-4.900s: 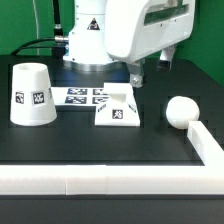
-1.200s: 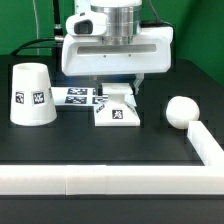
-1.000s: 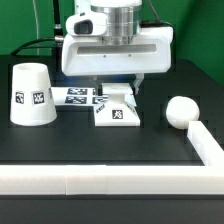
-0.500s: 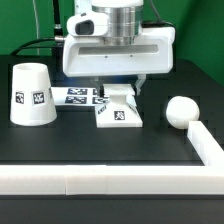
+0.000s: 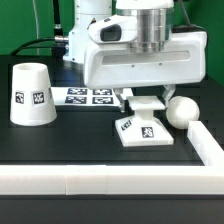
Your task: Assemble lamp
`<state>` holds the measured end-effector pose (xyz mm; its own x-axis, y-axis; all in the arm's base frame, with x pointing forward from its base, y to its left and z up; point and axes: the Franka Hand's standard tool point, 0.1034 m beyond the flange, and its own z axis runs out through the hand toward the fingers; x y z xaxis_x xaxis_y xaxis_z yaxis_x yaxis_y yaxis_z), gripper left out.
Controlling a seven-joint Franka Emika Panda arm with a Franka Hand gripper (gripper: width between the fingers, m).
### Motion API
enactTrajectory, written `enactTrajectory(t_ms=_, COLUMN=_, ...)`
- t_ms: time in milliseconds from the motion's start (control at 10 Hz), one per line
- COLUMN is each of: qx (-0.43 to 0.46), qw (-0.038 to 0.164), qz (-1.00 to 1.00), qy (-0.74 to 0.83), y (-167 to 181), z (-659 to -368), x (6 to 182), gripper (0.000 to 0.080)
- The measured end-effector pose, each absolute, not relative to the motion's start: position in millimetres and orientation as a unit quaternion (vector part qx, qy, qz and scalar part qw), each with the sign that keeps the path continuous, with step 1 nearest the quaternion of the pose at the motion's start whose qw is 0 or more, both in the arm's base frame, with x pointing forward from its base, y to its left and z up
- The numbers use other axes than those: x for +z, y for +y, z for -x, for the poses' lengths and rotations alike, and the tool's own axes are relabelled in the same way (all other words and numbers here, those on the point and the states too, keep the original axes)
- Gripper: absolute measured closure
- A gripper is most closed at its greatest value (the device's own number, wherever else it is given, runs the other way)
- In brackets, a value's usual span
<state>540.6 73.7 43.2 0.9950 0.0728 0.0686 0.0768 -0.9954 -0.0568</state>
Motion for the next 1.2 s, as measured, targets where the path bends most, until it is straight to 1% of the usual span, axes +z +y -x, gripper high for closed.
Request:
enactTrajectory(t_ms=200, qx=-0.041, qw=0.034, qz=0.998, qy=-0.029, y=87, z=-565, x=43.7, gripper=0.0264)
enactTrajectory(t_ms=400, qx=-0.051, qw=0.035, qz=0.998, qy=-0.027, y=89, z=-590, x=43.9, gripper=0.0264)
enactTrajectory(t_ms=500, qx=-0.056, qw=0.035, qz=0.997, qy=-0.028, y=88, z=-598, x=44.4, gripper=0.0264)
enactTrajectory(t_ms=900, qx=-0.064, qw=0.037, qz=0.997, qy=-0.023, y=87, z=-611, x=44.6, gripper=0.0264)
enactTrajectory(t_ms=1200, qx=-0.065, qw=0.037, qz=0.997, qy=-0.023, y=87, z=-612, x=44.6, gripper=0.0264)
